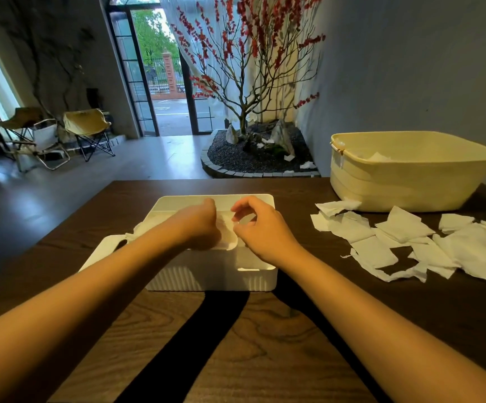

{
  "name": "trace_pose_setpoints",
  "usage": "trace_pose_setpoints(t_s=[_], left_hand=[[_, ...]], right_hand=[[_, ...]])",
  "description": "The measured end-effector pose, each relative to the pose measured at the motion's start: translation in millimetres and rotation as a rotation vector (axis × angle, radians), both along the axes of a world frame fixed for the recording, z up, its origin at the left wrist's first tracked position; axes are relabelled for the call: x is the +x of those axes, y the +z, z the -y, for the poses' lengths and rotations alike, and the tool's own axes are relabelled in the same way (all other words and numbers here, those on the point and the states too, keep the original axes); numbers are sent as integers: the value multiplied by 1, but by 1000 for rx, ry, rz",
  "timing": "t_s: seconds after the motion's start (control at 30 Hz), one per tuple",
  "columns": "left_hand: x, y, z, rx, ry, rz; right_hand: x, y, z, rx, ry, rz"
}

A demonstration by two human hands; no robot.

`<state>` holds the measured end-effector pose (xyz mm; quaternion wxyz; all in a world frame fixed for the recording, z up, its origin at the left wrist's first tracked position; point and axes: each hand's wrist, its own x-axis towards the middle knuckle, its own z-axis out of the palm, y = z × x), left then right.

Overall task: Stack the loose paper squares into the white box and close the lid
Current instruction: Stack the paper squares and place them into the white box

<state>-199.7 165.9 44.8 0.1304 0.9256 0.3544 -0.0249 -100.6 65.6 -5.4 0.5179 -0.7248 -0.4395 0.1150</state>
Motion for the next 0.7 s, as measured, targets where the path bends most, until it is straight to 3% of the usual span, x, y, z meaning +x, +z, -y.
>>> trace_pose_setpoints(t_s=[0.13, 0.3, 0.7], left_hand=[[-3, 17, -10, 186, -74, 70], [4, 6, -22, 32, -232, -152], [20, -15, -28, -101, -237, -242]], right_hand=[[0, 0, 1, 28, 23, -11], [1, 0, 0, 10, 34, -21], [-1, -1, 4, 45, 55, -77]])
